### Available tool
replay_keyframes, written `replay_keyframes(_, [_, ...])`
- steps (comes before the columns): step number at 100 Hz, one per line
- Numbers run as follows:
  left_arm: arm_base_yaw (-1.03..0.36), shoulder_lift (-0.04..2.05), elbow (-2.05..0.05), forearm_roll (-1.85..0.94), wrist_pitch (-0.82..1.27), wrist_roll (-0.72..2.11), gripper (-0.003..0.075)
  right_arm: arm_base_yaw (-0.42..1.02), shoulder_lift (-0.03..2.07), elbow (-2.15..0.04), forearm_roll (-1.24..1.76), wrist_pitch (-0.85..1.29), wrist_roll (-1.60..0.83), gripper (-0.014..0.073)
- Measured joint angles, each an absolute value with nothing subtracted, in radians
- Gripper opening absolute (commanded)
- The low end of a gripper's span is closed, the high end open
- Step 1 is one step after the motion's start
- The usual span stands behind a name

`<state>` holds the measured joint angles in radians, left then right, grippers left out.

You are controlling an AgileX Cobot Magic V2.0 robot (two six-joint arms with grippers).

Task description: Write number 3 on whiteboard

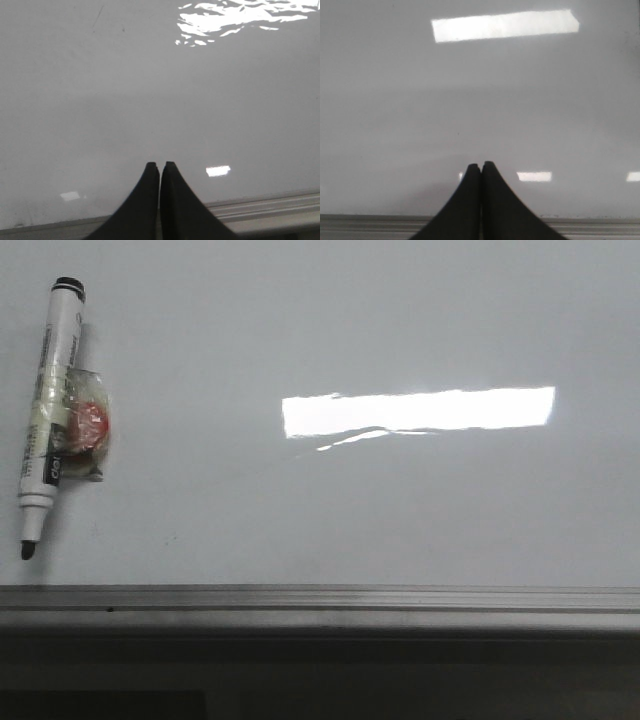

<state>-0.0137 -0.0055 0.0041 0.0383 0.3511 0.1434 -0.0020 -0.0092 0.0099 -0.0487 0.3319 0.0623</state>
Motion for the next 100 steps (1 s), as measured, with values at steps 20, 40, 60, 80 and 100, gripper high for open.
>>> replay_keyframes(20, [-0.014,-0.005,0.004,0.038,0.351,0.143,-0.0020,-0.002,-0.009,0.010,-0.049,0.332,0.062,-0.0054])
replay_keyframes(40, [-0.014,-0.005,0.004,0.040,0.351,0.143,-0.0020,-0.002,-0.009,0.010,-0.049,0.332,0.062,-0.0054])
replay_keyframes(60, [-0.014,-0.005,0.004,0.040,0.351,0.143,-0.0020,-0.002,-0.009,0.010,-0.049,0.332,0.062,-0.0054])
replay_keyframes(80, [-0.014,-0.005,0.004,0.080,0.351,0.159,-0.0020,-0.002,-0.009,0.010,-0.051,0.332,0.062,-0.0054])
replay_keyframes(100, [-0.014,-0.005,0.004,0.205,0.343,0.168,-0.0020,-0.002,-0.009,0.010,-0.078,0.280,0.062,-0.0054])
